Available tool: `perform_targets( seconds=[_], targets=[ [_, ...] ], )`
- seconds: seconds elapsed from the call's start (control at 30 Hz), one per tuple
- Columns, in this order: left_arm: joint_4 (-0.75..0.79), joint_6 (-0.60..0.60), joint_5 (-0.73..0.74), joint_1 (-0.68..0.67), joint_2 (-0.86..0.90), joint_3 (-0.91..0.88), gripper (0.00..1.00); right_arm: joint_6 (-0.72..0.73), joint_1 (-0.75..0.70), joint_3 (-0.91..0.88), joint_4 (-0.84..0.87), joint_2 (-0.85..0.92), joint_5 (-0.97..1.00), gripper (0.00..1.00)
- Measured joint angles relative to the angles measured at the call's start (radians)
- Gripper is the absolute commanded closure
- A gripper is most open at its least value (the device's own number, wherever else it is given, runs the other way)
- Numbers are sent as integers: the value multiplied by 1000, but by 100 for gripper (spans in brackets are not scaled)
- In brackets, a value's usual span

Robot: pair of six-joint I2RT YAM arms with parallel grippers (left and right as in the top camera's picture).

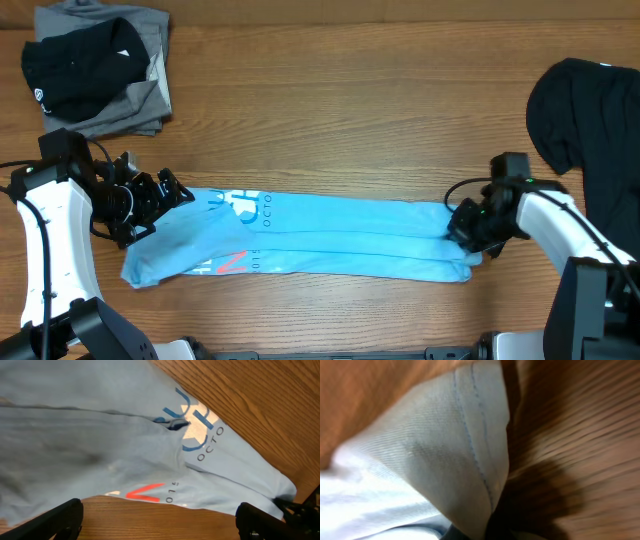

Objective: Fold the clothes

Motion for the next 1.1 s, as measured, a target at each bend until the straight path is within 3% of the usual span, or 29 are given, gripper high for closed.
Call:
perform_targets(
  seconds=[0.43,1.1],
  targets=[
    [0,0,0,0,0,0,0,2,32,205,-143,-19,23,96],
    [3,0,0,0,0,0,0,186,536,206,42,-29,19,96]
  ],
)
